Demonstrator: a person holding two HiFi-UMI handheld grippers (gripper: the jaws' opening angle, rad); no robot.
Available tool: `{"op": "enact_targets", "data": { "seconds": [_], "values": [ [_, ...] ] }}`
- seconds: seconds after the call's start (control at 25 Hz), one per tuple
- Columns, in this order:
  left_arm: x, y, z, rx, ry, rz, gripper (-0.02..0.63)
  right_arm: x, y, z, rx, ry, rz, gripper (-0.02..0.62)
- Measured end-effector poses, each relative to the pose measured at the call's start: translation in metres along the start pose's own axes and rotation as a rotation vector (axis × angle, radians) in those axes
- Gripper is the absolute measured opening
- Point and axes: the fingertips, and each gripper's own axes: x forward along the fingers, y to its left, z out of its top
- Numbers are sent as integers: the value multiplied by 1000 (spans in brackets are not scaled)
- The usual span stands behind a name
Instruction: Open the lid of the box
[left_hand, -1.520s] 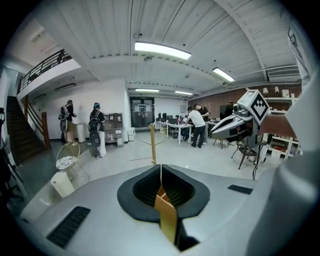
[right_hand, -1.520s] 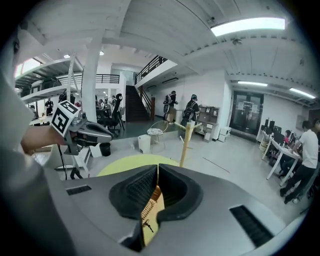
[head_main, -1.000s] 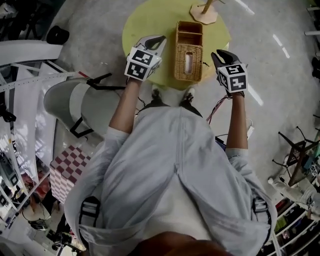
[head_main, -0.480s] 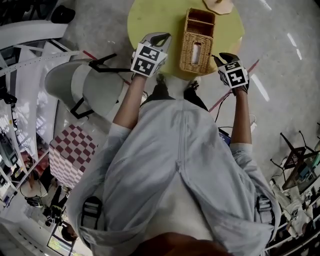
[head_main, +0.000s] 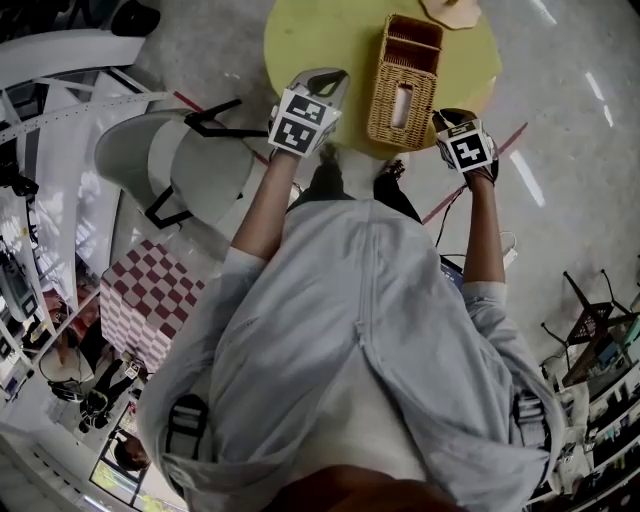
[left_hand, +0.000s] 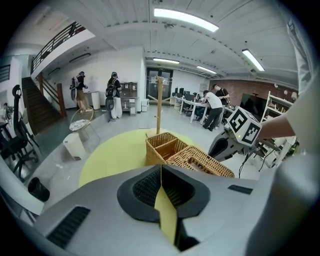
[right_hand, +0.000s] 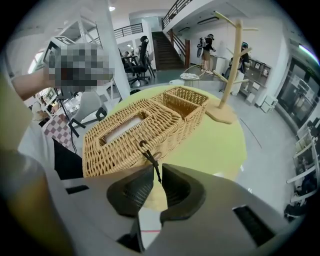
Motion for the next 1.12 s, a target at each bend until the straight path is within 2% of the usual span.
{"op": "enact_targets", "data": {
  "seconds": [0.16,0.4,0.64,0.8,1.12],
  "values": [
    [-1,0,0,7,-13,-3,32,2,1,0,34,-19,-2,40],
    [-9,-3,1,19,-28,-12,32,-14,7,4,72,-55,-6,31],
    [-27,-1,13,37,-82,-19,32,-36,14,23,53,-97,-19,28],
    [-44,2,24,41,-106,-12,32,-59,21,44,41,-139,-35,26],
    [-76,38,32,23,-174,33,32,-88,50,100,-15,-221,-49,26]
  ]
}}
